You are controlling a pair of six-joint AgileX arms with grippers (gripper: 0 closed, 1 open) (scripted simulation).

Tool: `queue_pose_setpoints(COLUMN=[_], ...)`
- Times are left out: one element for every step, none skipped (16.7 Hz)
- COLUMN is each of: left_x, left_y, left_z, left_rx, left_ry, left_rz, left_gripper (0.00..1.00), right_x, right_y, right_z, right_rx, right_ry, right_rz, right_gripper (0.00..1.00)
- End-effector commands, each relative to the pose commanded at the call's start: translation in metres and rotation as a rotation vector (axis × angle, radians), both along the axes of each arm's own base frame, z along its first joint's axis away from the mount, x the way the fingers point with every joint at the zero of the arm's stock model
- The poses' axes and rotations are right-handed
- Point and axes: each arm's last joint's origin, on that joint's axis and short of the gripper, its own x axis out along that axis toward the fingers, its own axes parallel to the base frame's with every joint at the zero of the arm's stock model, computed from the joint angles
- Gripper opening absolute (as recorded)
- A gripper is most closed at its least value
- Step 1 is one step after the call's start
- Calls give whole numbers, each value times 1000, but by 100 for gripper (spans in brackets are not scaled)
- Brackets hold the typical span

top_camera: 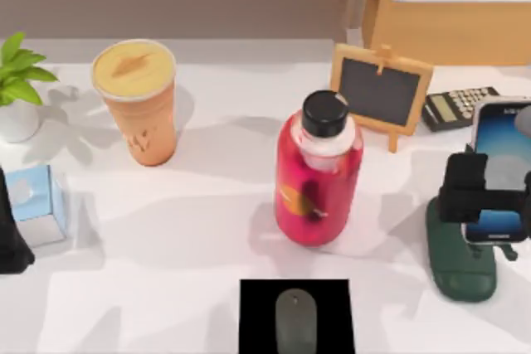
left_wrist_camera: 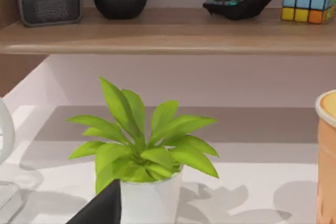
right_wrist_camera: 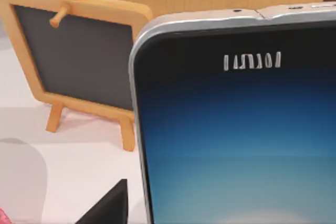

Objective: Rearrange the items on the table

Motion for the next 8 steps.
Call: queue_pose_setpoints(left_x=[0, 0, 0, 0, 0, 0, 0, 0], left_y=[0, 0, 0, 0, 0, 0, 0, 0], left_z=[0, 0, 0, 0, 0, 0, 0, 0], left_rx=[0, 0, 0, 0, 0, 0, 0, 0], left_ry=[0, 0, 0, 0, 0, 0, 0, 0], left_rz=[0, 0, 0, 0, 0, 0, 0, 0], left_gripper=[100, 100, 100, 100, 100, 100, 100, 100], right_x=[0, 0, 0, 0, -1, -2, -3, -5], right_y=[0, 0, 0, 0, 0, -1, -2, -3], right_z=[0, 0, 0, 1, 3, 6, 10, 13], right_rx=[0, 0, 1, 4, 18, 38, 60, 80], right_ry=[0, 0, -1, -3, -16, -35, -56, -75], right_rz=[0, 0, 0, -1, -11, -26, -42, -59], right_gripper=[100, 100, 100, 100, 100, 100, 100, 100])
